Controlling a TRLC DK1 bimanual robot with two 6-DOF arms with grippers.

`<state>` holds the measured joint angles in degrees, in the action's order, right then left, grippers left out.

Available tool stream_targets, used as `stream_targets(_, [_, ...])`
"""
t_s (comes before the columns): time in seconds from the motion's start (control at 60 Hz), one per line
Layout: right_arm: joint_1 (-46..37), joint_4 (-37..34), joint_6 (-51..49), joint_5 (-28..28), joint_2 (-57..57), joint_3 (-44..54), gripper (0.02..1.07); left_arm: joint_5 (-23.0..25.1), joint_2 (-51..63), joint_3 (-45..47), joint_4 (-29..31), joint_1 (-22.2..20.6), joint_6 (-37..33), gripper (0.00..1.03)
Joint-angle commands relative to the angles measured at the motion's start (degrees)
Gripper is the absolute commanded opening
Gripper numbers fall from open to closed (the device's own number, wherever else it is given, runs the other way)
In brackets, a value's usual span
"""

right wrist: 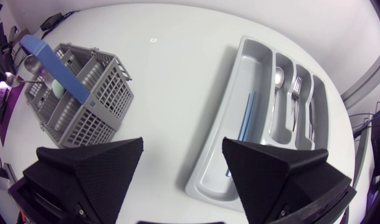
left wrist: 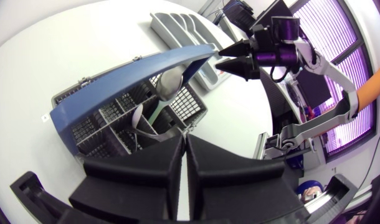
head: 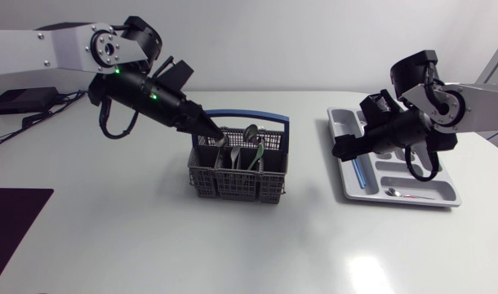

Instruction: Unload the cutlery basket into the drawer organizer.

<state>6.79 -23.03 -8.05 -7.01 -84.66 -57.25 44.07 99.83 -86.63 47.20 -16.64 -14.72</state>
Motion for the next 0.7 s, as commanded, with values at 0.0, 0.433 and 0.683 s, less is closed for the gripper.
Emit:
stream_targets(0.0, [1.0,-1.4,-1.4,0.1,2.8,1.5,0.94,3.2,-0.4,-3.7,3.5,0.8,1.4,0.04])
stream_targets(0.433, [8.9,-2.4,-10.1,-9.7,24.2,8.5,0.95,7.8,-15.0,-2.6,14.1,-0.6,0.1,0.03])
stream_targets(0.683, [19.7,-6.6,-16.0,-12.4,32.6,12.6,0.95,7.8,-19.5,4.8,16.4,-7.1,-5.5,0.03])
